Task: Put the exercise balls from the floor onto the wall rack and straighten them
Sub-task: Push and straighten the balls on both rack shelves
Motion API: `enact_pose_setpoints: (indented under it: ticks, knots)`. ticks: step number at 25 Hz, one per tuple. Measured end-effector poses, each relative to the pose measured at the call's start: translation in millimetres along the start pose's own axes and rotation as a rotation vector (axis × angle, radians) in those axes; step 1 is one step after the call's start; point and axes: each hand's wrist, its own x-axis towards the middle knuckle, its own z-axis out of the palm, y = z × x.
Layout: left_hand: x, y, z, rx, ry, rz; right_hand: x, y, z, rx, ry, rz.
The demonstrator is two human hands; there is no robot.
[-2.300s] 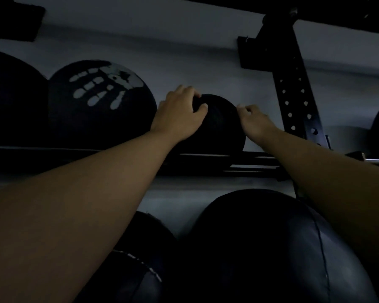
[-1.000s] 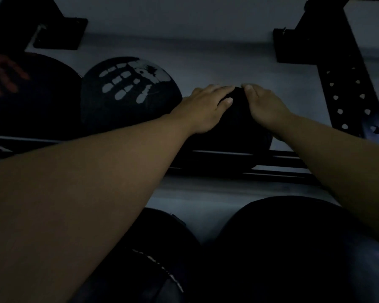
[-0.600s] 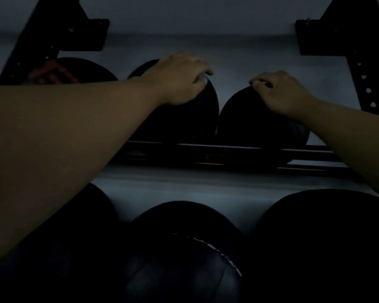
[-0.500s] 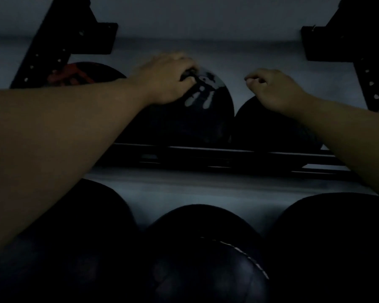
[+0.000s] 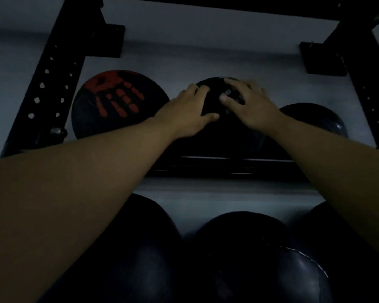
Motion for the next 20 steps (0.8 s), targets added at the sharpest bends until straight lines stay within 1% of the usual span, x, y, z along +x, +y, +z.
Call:
enact_pose_setpoints:
  ticks: [3, 5, 8, 10, 11, 14, 17, 19, 20]
  knots:
    - [-1.9, -1.5, 3.3, -0.063, 0.036, -0.012, 1.7, 3.1, 2.9, 0.024, 0.010, -0.015]
    - [-3.3, -4.9, 0.7, -0.046, 0.035, 0.001, 1.2, -0.7, 6.9, 0.031, 0.056, -0.001]
    - [-7.9, -10.7, -8.4, 0.054, 0.042, 0.044, -3.5, -16.0, 13.0, 0.023, 0.143, 0.041]
    - [-13.6, -21.8, -24.1, 0.155, 0.115, 0.055, -2.8, -36.0, 20.9, 0.011, 0.190, 0.021]
    - [-18.8, -31.7, -34.4, 0.186, 0.164, 0.031, -1.8, -49.6, 27.3, 0.001, 0.194, -0.002]
    - [-39.1, -74.0, -67.7, 0.227, 0.249, -0.088, 4.6, -97.6, 48.1, 0.030, 0.149, -0.004]
    - [-61.2, -120.1, -94.6, 0.211, 0.271, -0.181, 17.3, -140.9, 65.4, 0.126, 0.115, 0.050]
    - [-75.4, -147.6, -106.5, 0.164, 0.282, -0.247, 26.5, -168.7, 77.3, 0.205, 0.046, 0.032]
    - [-82.8, -162.0, -109.8, 0.131, 0.259, -0.276, 28.2, -182.4, 85.7, 0.226, 0.004, 0.013]
